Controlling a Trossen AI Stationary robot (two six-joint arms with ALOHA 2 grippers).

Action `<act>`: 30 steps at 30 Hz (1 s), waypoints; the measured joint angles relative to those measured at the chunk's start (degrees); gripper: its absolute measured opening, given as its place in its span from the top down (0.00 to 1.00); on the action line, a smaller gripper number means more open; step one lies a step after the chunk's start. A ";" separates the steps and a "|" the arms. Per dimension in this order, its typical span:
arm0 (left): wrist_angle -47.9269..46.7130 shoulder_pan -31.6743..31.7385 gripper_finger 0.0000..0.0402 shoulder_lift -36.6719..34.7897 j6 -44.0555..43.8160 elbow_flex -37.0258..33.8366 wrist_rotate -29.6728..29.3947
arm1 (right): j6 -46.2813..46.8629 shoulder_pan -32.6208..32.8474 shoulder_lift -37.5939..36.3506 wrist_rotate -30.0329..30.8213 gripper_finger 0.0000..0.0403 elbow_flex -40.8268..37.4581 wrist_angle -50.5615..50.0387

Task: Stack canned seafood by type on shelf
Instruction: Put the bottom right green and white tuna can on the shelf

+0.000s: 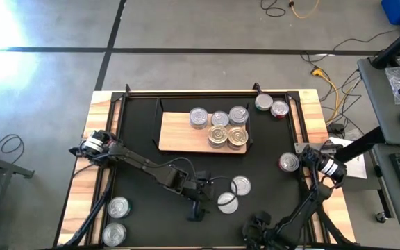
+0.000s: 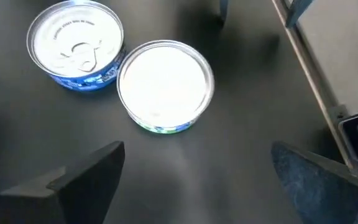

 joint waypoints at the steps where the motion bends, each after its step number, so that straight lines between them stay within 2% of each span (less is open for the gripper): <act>1: -0.03 0.03 0.03 0.34 0.64 -0.02 -0.07 | -0.77 -0.40 0.08 -0.18 0.10 0.00 0.02; 8: -0.38 -0.69 0.03 4.43 2.53 -0.13 0.04 | -1.60 -3.17 -0.18 -3.27 0.10 -0.02 -0.22; 16: 2.71 -0.52 0.03 6.03 5.66 -0.13 0.04 | -2.83 -3.61 -0.29 -3.17 0.10 -0.13 -1.40; 24: 4.93 -1.74 0.03 7.37 4.96 -0.13 0.36 | -12.59 -8.78 -0.83 -3.80 0.10 -0.26 -4.80; 30: 4.54 -4.00 0.03 7.30 0.45 -0.13 0.38 | -22.36 -11.97 -1.02 -2.50 0.10 2.19 -5.35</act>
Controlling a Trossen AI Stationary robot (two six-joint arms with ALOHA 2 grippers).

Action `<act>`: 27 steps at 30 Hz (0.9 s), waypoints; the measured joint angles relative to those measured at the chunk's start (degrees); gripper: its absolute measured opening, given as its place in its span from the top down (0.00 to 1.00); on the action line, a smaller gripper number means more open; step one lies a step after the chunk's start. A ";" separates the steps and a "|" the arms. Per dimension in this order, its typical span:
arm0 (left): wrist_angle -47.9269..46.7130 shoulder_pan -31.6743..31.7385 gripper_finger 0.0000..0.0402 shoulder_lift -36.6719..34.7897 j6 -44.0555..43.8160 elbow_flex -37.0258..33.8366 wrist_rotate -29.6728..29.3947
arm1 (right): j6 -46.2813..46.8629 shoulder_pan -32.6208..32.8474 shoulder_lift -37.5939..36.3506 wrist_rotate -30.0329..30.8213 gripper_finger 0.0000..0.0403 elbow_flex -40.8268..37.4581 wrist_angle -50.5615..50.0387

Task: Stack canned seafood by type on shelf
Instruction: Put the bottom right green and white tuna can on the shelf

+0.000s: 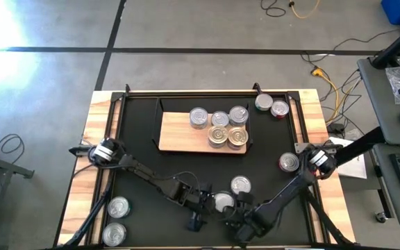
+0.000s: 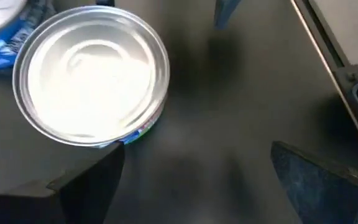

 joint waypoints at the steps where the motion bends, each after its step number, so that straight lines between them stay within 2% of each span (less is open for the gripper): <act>1: -0.10 -0.44 0.03 -0.13 -0.67 0.00 -0.11 | -1.07 -0.14 -0.03 -0.12 0.10 0.55 -0.18; 10: -6.98 -1.63 0.03 -2.81 -4.45 0.00 -4.24 | -2.84 1.94 -0.10 -0.56 0.10 3.05 -3.68; 15: -6.09 -1.04 0.03 -2.87 -4.18 -0.22 -5.46 | 0.96 4.00 -0.12 -0.42 0.10 2.52 -4.73; 20: -1.78 -0.07 0.03 -0.45 -1.27 -0.39 -9.88 | 0.81 3.55 -0.12 2.34 0.10 1.46 -5.30; 27: -2.73 0.35 0.03 2.66 -1.55 1.04 -5.77 | -3.90 -1.50 -0.12 3.80 0.10 1.43 -4.14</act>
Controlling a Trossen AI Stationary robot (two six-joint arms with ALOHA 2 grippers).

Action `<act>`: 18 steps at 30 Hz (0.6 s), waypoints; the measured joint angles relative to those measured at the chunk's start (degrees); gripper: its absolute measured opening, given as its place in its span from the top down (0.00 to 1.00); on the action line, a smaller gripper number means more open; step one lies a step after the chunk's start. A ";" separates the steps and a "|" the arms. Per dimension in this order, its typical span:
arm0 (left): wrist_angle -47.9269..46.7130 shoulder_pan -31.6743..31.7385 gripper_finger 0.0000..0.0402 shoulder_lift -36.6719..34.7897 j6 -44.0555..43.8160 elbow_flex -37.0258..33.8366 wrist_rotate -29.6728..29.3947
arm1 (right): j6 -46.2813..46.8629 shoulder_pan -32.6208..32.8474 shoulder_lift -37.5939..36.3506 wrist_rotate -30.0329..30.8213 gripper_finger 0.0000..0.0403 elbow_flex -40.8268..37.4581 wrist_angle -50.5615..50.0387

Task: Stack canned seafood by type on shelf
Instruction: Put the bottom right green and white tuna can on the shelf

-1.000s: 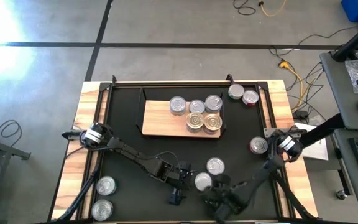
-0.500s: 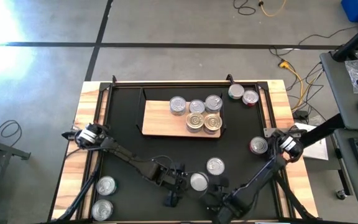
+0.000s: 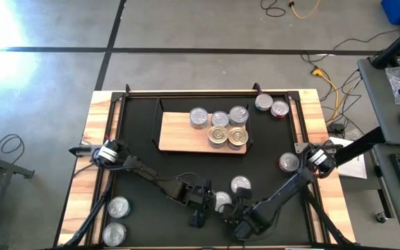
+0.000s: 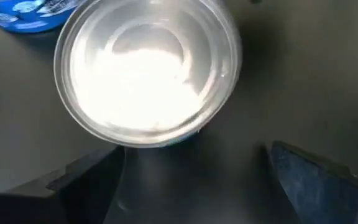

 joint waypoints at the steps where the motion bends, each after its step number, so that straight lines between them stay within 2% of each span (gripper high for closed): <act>1: -0.63 -0.28 0.03 0.00 -0.31 0.46 0.16 | -0.88 -0.42 0.00 -0.09 0.10 0.00 0.47; 10: -14.26 -2.73 0.03 -0.24 -1.23 7.13 0.26 | -3.45 -2.94 -0.60 0.67 0.10 0.00 1.33; 15: -18.98 -2.95 0.03 -0.68 -2.44 5.09 0.31 | -2.85 -0.25 -1.65 1.18 0.10 0.00 0.91; 18: -19.52 -3.30 0.03 -1.38 -2.85 3.44 -0.05 | 0.83 2.34 -1.82 1.12 0.10 0.00 0.82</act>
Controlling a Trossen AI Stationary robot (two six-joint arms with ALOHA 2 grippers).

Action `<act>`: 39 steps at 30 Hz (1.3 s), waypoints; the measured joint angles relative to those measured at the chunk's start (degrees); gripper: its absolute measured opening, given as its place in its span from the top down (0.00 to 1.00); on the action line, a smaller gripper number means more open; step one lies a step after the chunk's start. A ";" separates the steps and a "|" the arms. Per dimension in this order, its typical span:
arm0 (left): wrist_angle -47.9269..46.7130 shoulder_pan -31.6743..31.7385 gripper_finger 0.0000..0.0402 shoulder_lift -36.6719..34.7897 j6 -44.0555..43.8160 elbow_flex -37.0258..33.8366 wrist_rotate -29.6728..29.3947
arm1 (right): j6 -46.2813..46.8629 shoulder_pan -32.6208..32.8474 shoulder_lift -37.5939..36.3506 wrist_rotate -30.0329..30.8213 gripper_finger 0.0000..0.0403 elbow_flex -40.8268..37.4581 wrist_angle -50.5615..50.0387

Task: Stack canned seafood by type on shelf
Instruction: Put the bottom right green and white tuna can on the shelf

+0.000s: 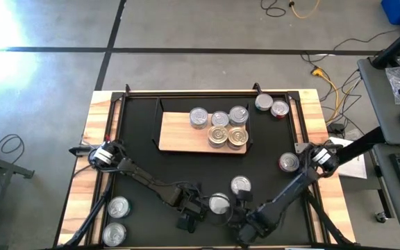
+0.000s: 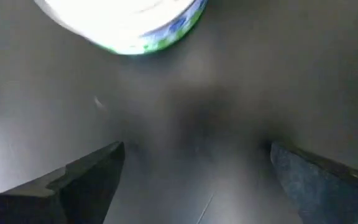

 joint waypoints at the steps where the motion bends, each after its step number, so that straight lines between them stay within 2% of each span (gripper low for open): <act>1: -0.02 -0.17 0.03 -0.31 -0.26 -0.61 -0.27 | 1.70 0.98 -0.03 0.02 0.10 0.00 0.04; 4: 1.40 -0.61 0.03 -0.98 -1.62 -2.62 -0.80 | 7.20 4.07 0.40 2.60 0.10 0.02 0.62; 10: 10.18 -1.03 0.03 -1.52 -3.26 -6.74 -2.63 | 13.53 8.77 2.20 21.46 0.10 0.02 1.70; 13: 16.80 -1.27 0.03 -1.72 -6.05 -9.93 -5.38 | 17.93 8.81 2.94 24.67 0.10 -0.04 1.61; 17: 22.43 -1.40 0.03 -1.92 -7.90 -13.02 -6.71 | 22.18 8.01 4.57 24.66 0.10 -0.26 1.67; 22: 27.53 -1.66 0.03 -1.86 -6.20 -15.07 -7.84 | 26.12 6.46 6.97 24.99 0.10 -2.21 2.97; 28: 27.26 -1.87 0.03 -1.77 -1.59 -14.24 -7.90 | 26.14 4.86 7.38 24.37 0.10 -4.22 8.54; 32: 25.72 -1.88 0.03 -1.65 -0.34 -13.03 -7.99 | 21.91 2.67 6.65 15.78 0.10 -4.28 7.81; 39: 19.66 -3.61 0.03 -2.07 -6.47 -13.12 -9.03 | 2.77 0.85 -0.80 2.00 0.10 -3.84 4.28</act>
